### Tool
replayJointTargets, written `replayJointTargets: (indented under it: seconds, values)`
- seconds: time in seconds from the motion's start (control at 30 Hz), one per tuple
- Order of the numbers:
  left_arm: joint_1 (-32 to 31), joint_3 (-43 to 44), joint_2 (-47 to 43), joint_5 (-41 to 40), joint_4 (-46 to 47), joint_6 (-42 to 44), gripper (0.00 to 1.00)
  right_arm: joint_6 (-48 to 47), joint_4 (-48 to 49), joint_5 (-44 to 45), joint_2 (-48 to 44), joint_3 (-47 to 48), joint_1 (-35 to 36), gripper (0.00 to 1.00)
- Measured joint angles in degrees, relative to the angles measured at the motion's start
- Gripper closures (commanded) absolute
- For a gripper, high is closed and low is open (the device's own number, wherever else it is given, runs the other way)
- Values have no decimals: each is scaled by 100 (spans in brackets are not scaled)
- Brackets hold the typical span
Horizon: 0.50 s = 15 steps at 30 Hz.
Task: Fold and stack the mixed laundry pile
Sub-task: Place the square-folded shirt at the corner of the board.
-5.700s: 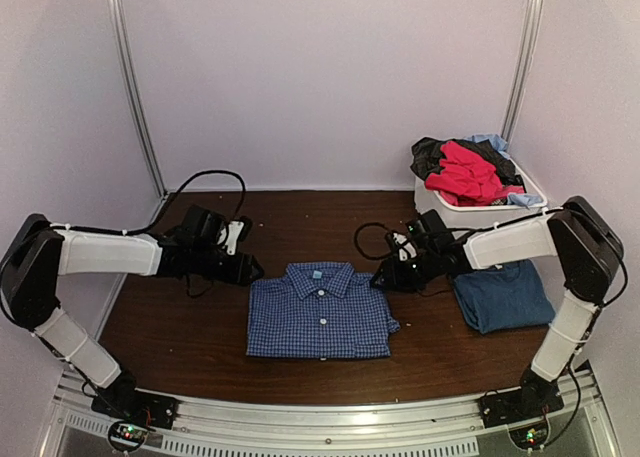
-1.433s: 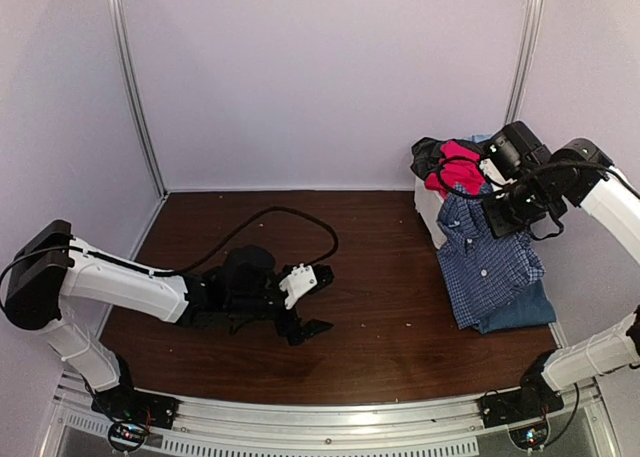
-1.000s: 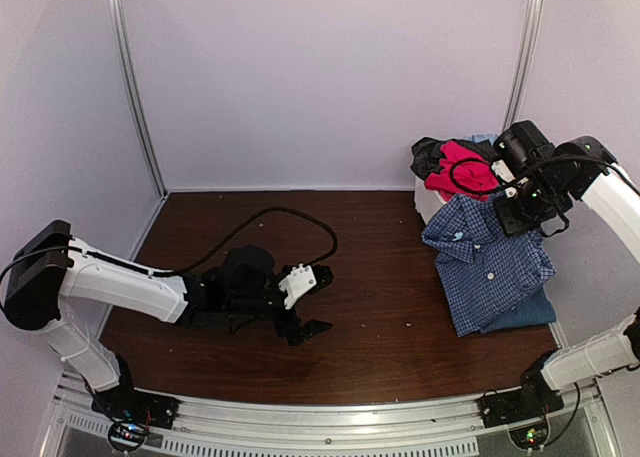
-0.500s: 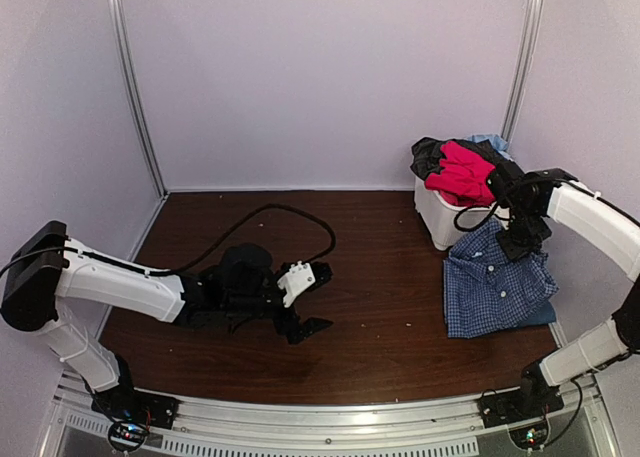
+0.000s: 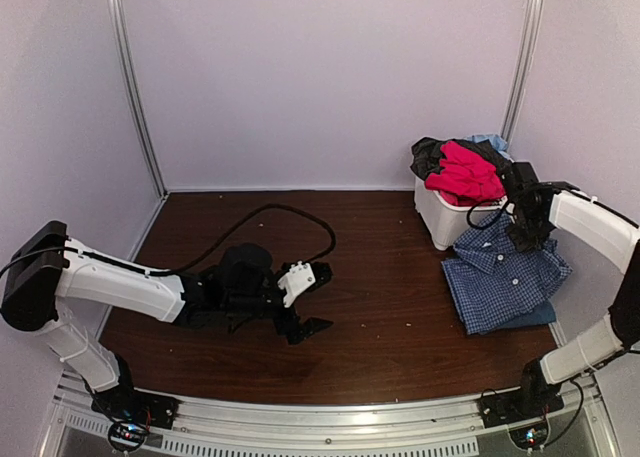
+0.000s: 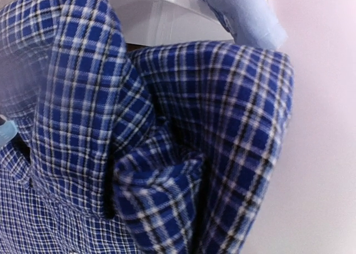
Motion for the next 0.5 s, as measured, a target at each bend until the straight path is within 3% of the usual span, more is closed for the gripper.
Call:
replayJointTargets:
  seconds: [0.13,0.27,0.33,0.43,0.5]
  values:
    - [0,0,9,0,-2,2,2,-214,535,284,286,-299,-74,75]
    - [0,0,11,-2,0,7,2,-358,905,656,487,-564,-136,63]
    - [0,0,11,-4,0,7,2,-446,1088,909,520,-649,-175,50]
    - [0,-11,11,-33,0,4,2,-481,1318,1228,494,-638,-234,40]
    - [4,-15,11,-61,2,0,2,-463,1397,1346,409,-612,-258,26]
